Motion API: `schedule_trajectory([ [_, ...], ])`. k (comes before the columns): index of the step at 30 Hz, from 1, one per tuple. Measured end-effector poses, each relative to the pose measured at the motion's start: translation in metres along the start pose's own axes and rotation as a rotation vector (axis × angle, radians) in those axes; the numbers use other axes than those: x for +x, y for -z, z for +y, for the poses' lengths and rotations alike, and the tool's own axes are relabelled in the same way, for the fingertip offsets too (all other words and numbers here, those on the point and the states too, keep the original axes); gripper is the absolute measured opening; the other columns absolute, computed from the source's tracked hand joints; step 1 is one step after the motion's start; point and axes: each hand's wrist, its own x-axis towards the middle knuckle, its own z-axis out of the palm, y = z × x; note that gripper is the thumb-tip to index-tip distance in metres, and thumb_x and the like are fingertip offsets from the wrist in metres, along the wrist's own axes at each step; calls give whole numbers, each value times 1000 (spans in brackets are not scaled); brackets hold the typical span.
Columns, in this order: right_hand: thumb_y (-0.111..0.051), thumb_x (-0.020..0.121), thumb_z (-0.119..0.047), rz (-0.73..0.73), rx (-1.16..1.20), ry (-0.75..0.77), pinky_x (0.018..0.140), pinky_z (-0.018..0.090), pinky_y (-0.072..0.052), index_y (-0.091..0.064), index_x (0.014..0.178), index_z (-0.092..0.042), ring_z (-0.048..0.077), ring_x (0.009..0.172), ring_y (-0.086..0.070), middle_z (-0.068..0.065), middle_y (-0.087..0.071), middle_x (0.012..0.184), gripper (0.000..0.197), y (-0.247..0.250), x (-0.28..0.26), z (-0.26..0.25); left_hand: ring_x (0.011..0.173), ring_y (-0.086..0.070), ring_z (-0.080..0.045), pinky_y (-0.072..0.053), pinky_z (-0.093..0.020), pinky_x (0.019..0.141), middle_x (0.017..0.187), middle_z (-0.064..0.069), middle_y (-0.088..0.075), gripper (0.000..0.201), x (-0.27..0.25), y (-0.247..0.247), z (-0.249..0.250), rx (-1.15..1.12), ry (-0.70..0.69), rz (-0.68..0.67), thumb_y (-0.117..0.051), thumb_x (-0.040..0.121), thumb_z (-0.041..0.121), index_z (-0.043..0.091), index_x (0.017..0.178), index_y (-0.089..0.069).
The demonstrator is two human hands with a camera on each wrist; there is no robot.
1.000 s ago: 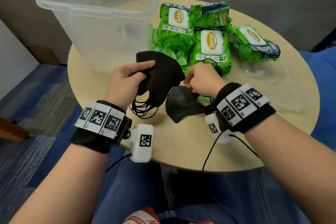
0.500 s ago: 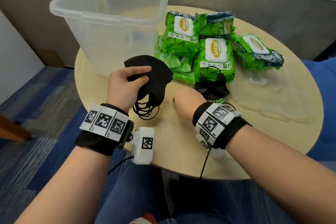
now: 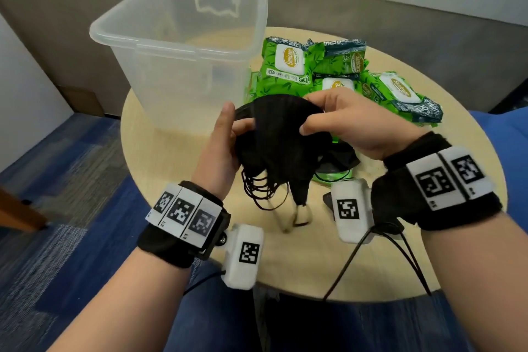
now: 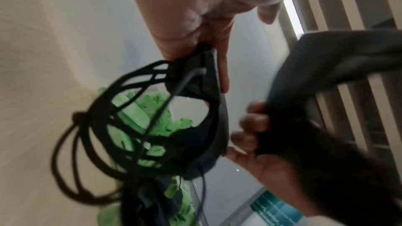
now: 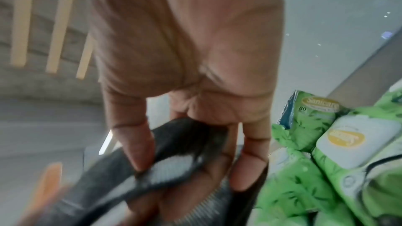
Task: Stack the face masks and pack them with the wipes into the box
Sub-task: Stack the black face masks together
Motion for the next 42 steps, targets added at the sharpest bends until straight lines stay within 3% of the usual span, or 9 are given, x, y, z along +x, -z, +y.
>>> schedule_trajectory([
  [3, -57, 83, 4, 92, -107, -43, 54, 23, -49, -58, 84, -7, 13, 58, -57, 12, -61, 74, 11, -5, 2, 9, 104, -65, -25, -51, -35, 90, 105, -12, -70, 58, -4, -7, 0, -38, -23, -95, -41, 82, 59, 13, 106, -68],
  [6, -59, 83, 3, 127, -93, -60, 62, 32, -50, -53, 82, -14, 21, 63, -58, 13, -61, 76, 18, -4, 0, 13, 85, -67, -10, -53, -22, 74, 88, 1, -72, 22, -9, -11, 2, 82, -120, -69, -61, 82, 17, 11, 103, -64],
  [9, -59, 85, 2, 83, -79, -68, 69, 42, -52, -49, 95, -14, 29, 70, -61, 19, -63, 86, 22, -2, -3, 9, 80, -65, 0, -50, -15, 70, 90, 2, -67, 30, -11, -13, 0, 176, -186, -68, -56, 85, -10, 6, 110, -55],
  [16, -63, 84, -3, 67, -195, -73, 71, 50, -53, -44, 98, -18, 32, 71, -63, 22, -65, 89, 28, -3, -3, 6, 105, -61, -10, -51, -26, 88, 115, -4, -61, 44, -10, -11, -6, 333, -269, -62, -56, 84, 7, 28, 122, -47],
  [20, -72, 78, -8, 166, -258, -62, 52, 25, -46, -43, 109, -15, 16, 51, -56, 6, -61, 66, 44, 8, -9, 14, 119, -52, -37, -47, -50, 96, 142, -23, -38, 74, -10, -11, -7, 299, -354, -72, -52, 84, 4, 58, 131, -31],
  [27, -71, 78, -13, 592, -523, -219, 70, 27, -38, -57, 101, -16, 25, 80, -57, 6, -58, 85, 28, 54, -7, 65, 90, -62, 7, -42, -7, 81, 86, 24, -69, 40, -5, -10, -4, 464, -410, 60, -49, 89, -8, 27, 95, -66],
  [32, -58, 91, -24, 498, -613, -381, 80, 26, -36, -66, 102, -8, 30, 109, -54, 14, -64, 108, 21, 48, 7, 95, 80, -61, 9, -44, -8, 73, 82, 18, -68, 34, -5, -11, -7, 426, -339, 147, -56, 87, -3, 29, 88, -68],
  [37, -58, 90, -36, 573, -611, -496, 75, 29, -37, -60, 110, -1, 33, 105, -55, 19, -60, 115, 41, 42, 23, 106, 85, -63, 7, -47, -9, 75, 82, 25, -69, 47, -11, -8, -3, 424, -370, 85, -67, 74, -13, 29, 93, -64],
  [42, -73, 79, -21, 492, -536, -451, 83, 32, -48, -62, 103, -15, 25, 97, -60, 11, -63, 103, 27, 38, 19, 112, 97, -62, 3, -49, -16, 84, 103, 12, -64, 56, -10, -8, -5, 462, -319, 29, -70, 70, -12, 29, 106, -59],
])
